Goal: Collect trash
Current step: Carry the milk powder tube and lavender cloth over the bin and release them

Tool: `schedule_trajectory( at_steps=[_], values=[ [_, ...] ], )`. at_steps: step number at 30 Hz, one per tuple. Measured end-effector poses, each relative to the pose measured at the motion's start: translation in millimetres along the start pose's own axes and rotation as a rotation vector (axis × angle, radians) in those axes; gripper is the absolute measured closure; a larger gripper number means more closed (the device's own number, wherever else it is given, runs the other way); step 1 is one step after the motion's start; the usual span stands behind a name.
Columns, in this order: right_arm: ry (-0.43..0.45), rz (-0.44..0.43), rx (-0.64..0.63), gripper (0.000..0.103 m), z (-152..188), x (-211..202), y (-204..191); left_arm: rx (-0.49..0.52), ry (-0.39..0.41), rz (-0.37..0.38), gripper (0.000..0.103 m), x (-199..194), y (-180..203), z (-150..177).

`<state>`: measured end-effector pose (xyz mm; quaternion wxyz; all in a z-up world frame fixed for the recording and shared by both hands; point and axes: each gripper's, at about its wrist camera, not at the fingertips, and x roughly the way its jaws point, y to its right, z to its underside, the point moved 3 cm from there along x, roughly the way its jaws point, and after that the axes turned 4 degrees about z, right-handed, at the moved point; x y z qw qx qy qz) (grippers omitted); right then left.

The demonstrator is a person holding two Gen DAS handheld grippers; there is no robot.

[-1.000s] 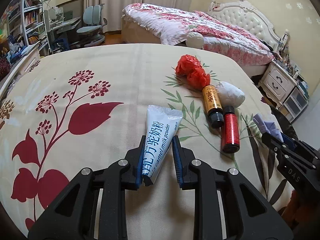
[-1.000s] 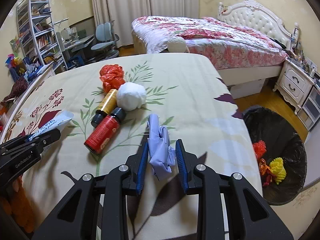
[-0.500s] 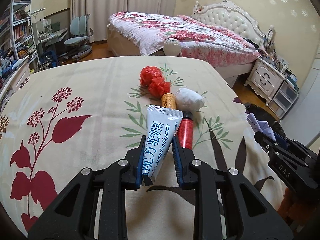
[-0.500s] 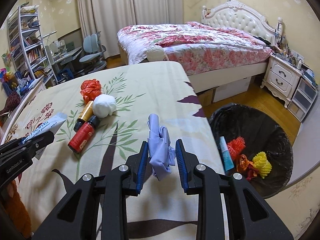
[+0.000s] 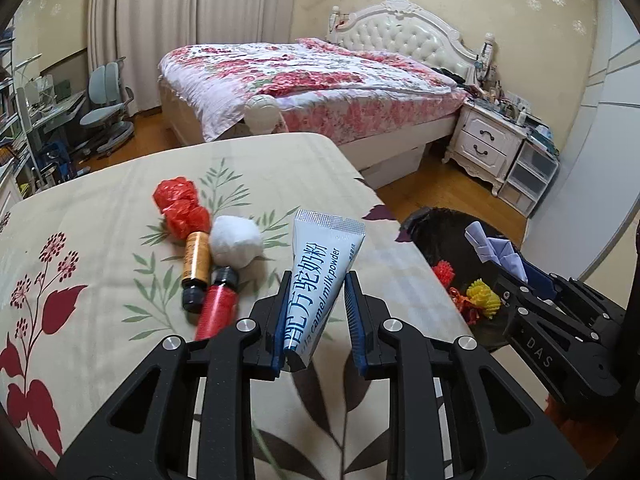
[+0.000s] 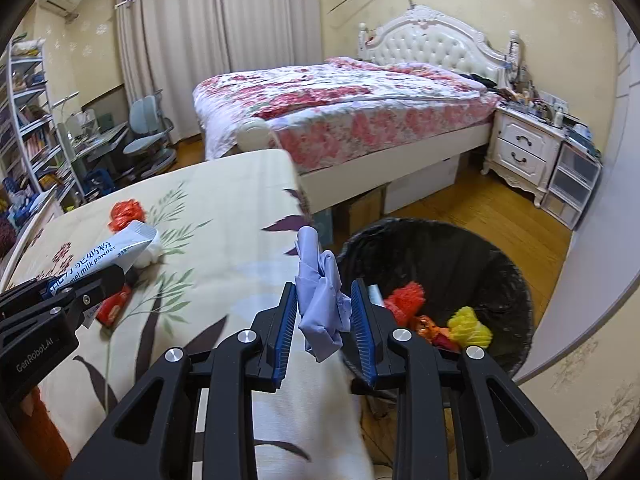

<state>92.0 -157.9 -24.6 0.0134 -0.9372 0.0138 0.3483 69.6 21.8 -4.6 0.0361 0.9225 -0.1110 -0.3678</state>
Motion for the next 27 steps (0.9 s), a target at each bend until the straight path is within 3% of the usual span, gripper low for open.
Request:
schedule_trajectory(
  at_steps=[12, 27],
  values=[
    [0.002, 0.093, 0.089, 0.074, -8.2, 17.5, 61.1, 0.106, -0.009, 0.078, 0.079, 45.0, 70.8, -22.9],
    [-0.03, 0.131, 0.145, 0.074, -0.2, 43.4, 97.8, 0.173, -0.053, 0.08, 0.078, 100.4, 118.5, -21.7]
  ],
)
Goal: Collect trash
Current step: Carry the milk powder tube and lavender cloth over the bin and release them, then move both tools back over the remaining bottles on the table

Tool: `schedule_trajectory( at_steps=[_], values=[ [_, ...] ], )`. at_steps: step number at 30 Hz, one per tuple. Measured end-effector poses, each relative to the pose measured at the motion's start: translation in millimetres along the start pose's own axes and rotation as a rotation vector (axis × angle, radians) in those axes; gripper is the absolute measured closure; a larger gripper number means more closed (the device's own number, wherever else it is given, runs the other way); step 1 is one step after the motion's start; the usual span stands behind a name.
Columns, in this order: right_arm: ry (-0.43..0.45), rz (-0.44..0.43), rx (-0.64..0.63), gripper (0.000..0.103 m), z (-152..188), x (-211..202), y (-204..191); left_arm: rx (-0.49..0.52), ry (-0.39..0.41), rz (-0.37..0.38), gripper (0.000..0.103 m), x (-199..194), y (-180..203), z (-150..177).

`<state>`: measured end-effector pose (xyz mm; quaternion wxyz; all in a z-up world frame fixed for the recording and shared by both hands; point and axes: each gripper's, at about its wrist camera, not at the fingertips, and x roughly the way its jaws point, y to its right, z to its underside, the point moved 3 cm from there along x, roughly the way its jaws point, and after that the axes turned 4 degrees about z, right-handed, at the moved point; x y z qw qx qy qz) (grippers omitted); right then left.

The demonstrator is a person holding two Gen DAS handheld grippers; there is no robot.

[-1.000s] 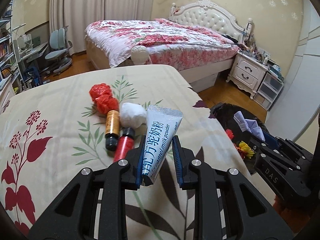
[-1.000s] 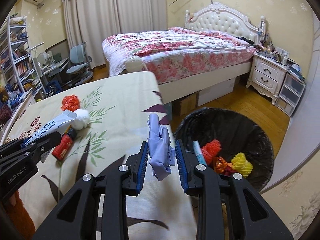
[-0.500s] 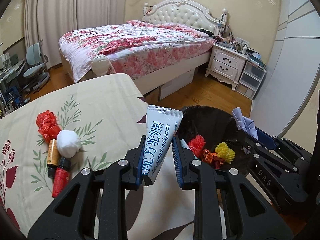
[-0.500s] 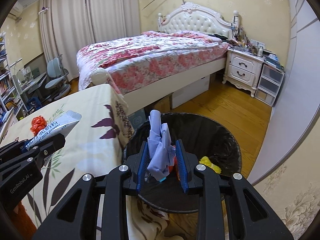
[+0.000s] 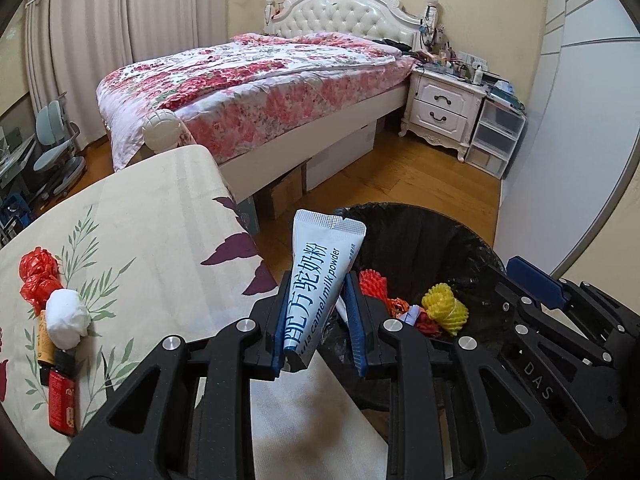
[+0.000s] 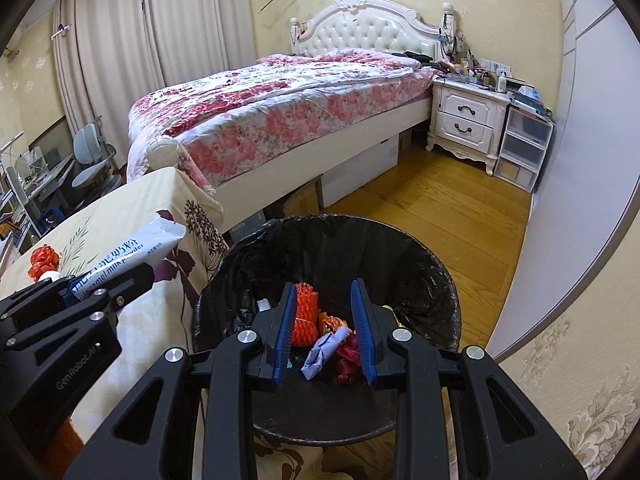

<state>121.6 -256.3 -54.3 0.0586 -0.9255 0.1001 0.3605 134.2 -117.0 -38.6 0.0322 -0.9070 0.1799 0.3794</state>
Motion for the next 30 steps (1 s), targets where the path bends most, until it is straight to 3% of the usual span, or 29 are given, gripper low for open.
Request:
schedule_trajectory(
  at_steps=[6, 9, 13, 16, 24, 30],
  values=[
    [-0.015, 0.01, 0.022, 0.074, 4.3, 4.6, 10.9, 0.009, -0.022, -0.009, 0.076, 12.5, 5.2, 1.0],
    [-0.02, 0.016, 0.033, 0.074, 5.7, 5.8, 14.8, 0.01, -0.019, -0.013, 0.062, 13.9, 4.6, 0.4],
    [-0.023, 0.024, 0.042, 0.074, 5.7, 6.0, 16.6, 0.008, -0.008, -0.019, 0.051, 12.2, 3.6, -1.1],
    [-0.021, 0.027, 0.047, 0.068, 4.9, 5.6, 16.6, 0.0, 0.001, -0.018, 0.046, 8.9, 1.1, -2.2],
    [-0.019, 0.022, 0.039, 0.067, 6.6, 0.9, 12.6, -0.013, 0.012, -0.029, 0.045, -0.1, -6.7, -2.4],
    [-0.014, 0.01, 0.028, 0.06, 8.3, -5.9, 4.0, -0.029, 0.013, -0.052, 0.044, -12.2, -17.4, 3.3]
  ],
)
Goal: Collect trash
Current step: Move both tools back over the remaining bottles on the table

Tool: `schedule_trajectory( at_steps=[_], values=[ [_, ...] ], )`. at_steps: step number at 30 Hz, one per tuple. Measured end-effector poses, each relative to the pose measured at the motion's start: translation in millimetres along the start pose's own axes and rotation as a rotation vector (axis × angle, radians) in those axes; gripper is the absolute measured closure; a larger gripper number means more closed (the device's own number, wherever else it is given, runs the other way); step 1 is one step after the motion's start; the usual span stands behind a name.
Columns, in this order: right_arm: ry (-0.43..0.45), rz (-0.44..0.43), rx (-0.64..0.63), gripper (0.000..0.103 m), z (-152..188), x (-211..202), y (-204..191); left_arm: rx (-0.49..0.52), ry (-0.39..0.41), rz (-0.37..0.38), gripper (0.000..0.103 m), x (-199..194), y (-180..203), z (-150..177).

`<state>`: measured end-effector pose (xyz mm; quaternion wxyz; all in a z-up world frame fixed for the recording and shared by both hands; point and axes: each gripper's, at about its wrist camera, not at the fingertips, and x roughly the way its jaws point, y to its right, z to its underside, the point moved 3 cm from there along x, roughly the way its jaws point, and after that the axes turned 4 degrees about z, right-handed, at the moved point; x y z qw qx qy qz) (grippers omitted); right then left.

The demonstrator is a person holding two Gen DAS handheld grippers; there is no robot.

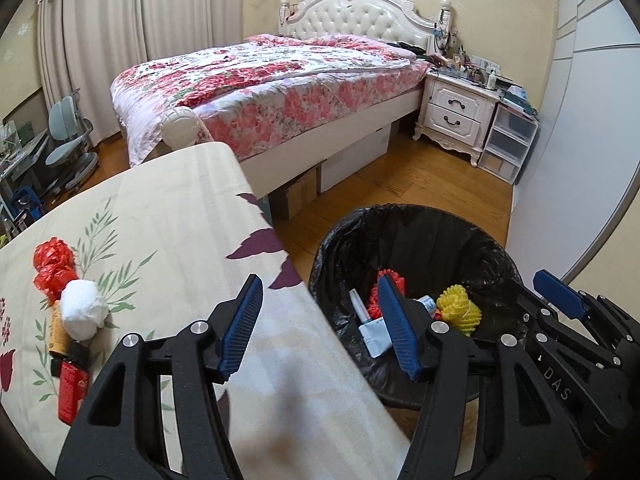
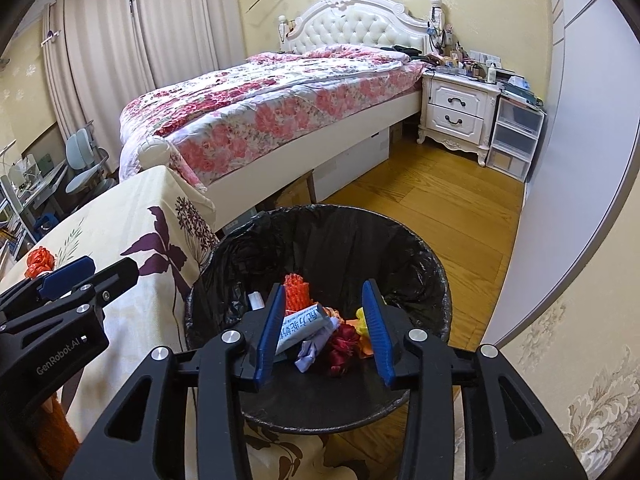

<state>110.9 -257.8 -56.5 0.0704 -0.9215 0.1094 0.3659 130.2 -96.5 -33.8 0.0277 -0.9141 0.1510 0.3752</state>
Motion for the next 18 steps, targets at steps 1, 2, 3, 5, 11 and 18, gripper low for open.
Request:
schedule_trajectory(
  at_steps=[1, 2, 3, 5, 11, 18],
  values=[
    [0.0, -0.003, -0.001, 0.058, 0.5, -1.2, -1.8, -0.002, 0.0, -0.007, 0.043, -2.5, -3.0, 1.6],
    [0.001, -0.007, -0.002, 0.057, 1.0, -2.2, -3.4, -0.005, -0.001, -0.015, 0.043, -4.7, -7.1, 3.3],
    [0.0, -0.012, -0.004, 0.056, 1.8, -3.4, -5.7, -0.011, -0.003, -0.023, 0.043, -6.6, -11.9, 5.2],
    [-0.002, -0.021, -0.01, 0.056, 3.6, -5.4, -10.8, -0.025, -0.009, -0.037, 0.042, -11.7, -20.3, 9.4],
    [-0.011, -0.063, -0.042, 0.053, 10.5, -12.3, -35.3, -0.071, -0.011, -0.097, 0.042, -29.7, -55.2, 24.7],
    [-0.021, -0.135, -0.103, 0.053, 17.5, -22.0, -78.4, -0.151, -0.017, -0.166, 0.042, -58.6, -110.7, 46.1]
  ],
)
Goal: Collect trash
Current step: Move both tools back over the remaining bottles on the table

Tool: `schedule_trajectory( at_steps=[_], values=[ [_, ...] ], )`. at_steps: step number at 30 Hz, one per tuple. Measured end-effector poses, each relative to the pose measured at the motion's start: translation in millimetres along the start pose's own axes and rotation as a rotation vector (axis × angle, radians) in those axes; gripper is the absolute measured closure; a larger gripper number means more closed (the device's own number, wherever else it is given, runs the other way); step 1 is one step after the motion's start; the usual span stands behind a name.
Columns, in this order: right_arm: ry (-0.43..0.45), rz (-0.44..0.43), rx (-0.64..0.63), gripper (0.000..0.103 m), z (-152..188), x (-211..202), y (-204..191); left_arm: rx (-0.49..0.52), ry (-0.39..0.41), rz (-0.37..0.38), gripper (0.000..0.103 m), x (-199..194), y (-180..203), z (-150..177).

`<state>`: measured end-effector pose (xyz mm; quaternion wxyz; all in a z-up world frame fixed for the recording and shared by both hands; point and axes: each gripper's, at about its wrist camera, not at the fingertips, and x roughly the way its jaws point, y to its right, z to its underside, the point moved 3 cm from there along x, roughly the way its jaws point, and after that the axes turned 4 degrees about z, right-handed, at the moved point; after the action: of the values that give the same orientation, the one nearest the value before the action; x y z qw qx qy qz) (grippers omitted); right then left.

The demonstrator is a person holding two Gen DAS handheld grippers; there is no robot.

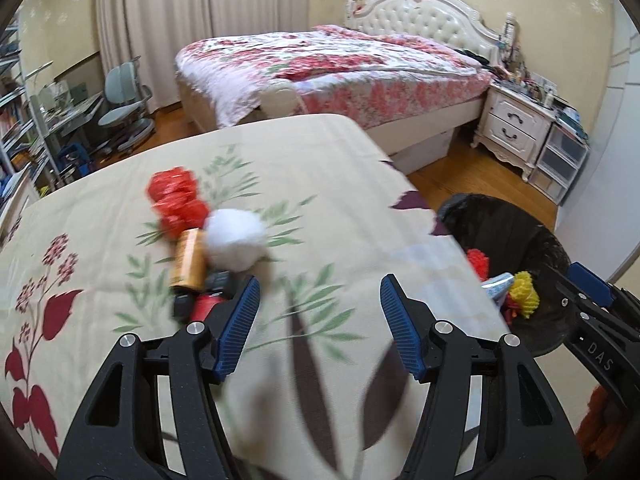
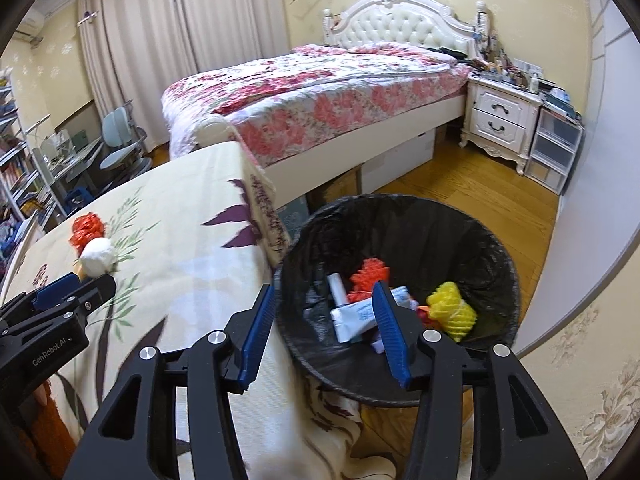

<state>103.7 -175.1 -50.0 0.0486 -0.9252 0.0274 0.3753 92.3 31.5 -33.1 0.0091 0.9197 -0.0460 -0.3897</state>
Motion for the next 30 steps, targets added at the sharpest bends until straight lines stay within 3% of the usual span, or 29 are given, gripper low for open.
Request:
schedule_trajectory(
  at_steps=[17, 25, 30],
  values=[
    [-0.035, -0.182, -0.208, 0.05, 6.0, -4.7, -145.1, -0.172, -0.015, -0.186, 0.037, -42.7, -152.6, 41.6],
    [-0.069, -0.244, -0.274, 0.05, 12.3, 3.3, -198.1, -0.222, -0.025, -0.216, 0.036, -50.4, -188.8, 56.3],
    [-0.087, -0.235, -0.294, 0.05, 17.2, 13.6, -211.0, -0.251, -0.036, -0.208, 0.036, -47.1, -197.1, 61.5]
  ],
)
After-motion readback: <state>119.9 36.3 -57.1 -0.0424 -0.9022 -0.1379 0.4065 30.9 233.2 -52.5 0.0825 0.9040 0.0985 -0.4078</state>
